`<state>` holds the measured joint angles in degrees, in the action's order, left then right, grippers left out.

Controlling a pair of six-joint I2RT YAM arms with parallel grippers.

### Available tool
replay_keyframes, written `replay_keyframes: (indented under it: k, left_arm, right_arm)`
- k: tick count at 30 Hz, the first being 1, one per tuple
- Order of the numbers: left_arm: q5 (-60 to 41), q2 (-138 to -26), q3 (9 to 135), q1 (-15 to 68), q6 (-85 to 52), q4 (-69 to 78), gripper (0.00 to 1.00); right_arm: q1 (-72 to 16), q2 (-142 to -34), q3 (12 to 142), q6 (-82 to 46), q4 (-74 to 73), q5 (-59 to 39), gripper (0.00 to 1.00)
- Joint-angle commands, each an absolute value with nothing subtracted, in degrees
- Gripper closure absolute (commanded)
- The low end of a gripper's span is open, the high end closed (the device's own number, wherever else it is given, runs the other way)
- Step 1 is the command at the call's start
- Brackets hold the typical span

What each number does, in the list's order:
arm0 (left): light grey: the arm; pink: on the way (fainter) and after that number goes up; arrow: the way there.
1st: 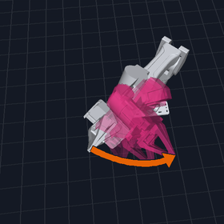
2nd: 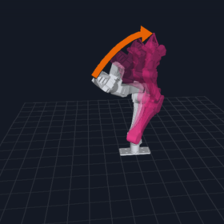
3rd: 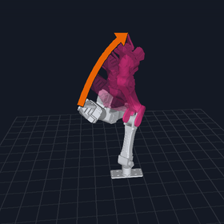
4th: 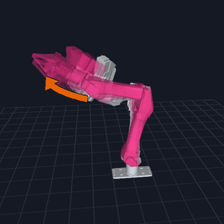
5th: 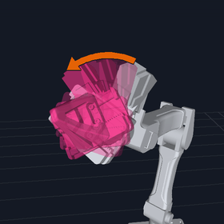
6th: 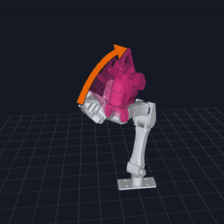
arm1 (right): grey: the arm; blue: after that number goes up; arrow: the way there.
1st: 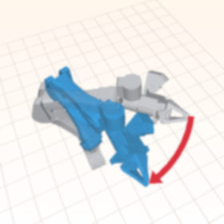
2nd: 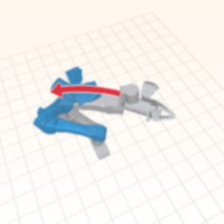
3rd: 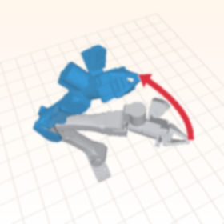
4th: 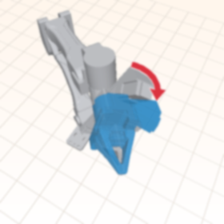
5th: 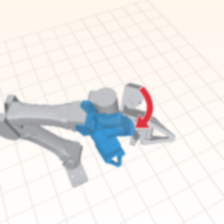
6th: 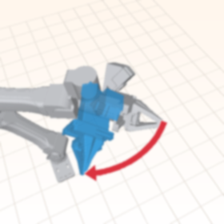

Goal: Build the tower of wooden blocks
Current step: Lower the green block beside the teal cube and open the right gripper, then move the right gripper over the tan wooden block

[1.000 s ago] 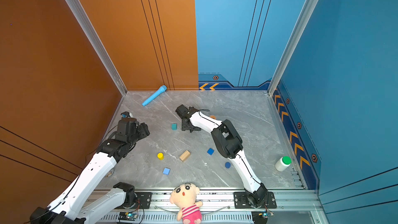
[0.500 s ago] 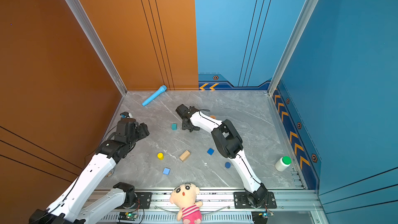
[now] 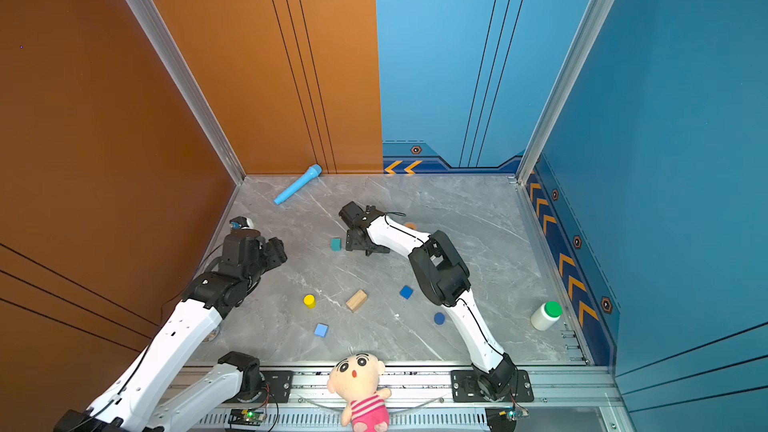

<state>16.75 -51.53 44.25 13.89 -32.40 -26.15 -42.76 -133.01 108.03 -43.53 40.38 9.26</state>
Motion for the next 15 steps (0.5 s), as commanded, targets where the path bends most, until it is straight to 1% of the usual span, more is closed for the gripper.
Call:
replay_keyframes:
  k: [1,12,15]
  left_arm:
    - [18.0,-50.4,43.3,13.7,-31.8,-26.7,0.27]
    - [17.6,-49.4,43.5,13.9,-31.9,-27.1,0.27]
    - [17.7,-48.7,43.6,14.2,-31.9,-27.5,0.27]
  right_arm:
    - [-43.4,-129.4,106.6,-43.1,42.1,9.8,0.00]
    - [-45.2,-118.4,103.3,-40.4,43.3,9.3,0.00]
    - [-46.4,-114.4,99.6,-37.3,44.3,8.7,0.00]
